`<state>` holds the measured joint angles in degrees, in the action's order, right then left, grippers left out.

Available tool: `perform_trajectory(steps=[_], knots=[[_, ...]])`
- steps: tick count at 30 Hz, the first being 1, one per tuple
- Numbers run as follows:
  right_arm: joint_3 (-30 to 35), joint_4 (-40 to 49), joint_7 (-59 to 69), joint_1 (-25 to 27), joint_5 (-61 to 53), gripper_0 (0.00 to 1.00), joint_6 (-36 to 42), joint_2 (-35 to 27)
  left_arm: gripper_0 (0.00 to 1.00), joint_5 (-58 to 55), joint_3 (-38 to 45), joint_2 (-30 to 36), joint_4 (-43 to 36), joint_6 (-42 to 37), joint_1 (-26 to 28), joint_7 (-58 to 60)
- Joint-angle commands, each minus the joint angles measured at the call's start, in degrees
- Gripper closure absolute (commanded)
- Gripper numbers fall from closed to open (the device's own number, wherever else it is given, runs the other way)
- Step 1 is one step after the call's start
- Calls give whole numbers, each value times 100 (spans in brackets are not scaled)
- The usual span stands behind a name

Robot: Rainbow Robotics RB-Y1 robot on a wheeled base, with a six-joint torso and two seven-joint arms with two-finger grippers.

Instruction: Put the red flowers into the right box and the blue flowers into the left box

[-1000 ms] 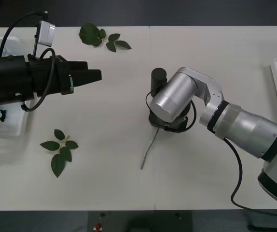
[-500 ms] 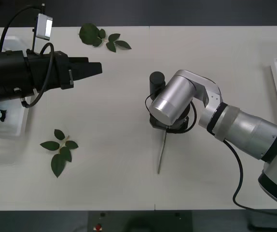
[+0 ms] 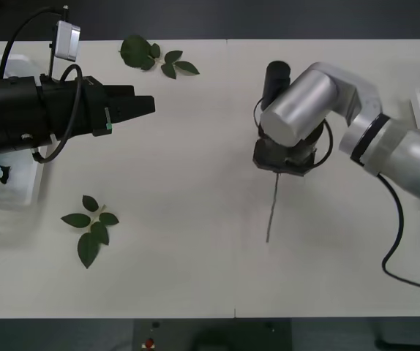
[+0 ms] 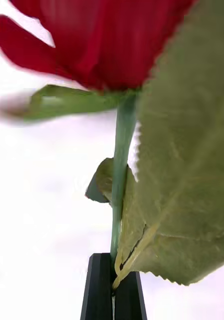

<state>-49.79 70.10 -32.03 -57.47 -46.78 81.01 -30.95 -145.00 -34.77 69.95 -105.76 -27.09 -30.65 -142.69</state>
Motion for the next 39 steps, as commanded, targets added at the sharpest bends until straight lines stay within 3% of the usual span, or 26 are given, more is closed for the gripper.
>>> perform_trajectory(steps=[1, 9, 18, 28, 39], knots=[[92, 153, -972, -661, -657, 100, 99, -1010, 0, 7, 102, 194, -173, 46, -205, -163], [136, 144, -2914, -968, -1615, 100, 108, -2759, 0, 24, -4, 194, -129, 46, -205, -181], [127, -392, -4777, -968, -1307, 100, -261, -3840, 0, 24, -13, 194, -129, 55, -205, -172], [136, -1851, -5937, -845, 46, 100, -1333, -3655, 0, 24, -13, 194, -129, 55, -205, -172], [136, -3380, -5885, -450, 591, 100, -2740, -3084, 0, 24, -13, 194, -129, 55, -205, -172]])
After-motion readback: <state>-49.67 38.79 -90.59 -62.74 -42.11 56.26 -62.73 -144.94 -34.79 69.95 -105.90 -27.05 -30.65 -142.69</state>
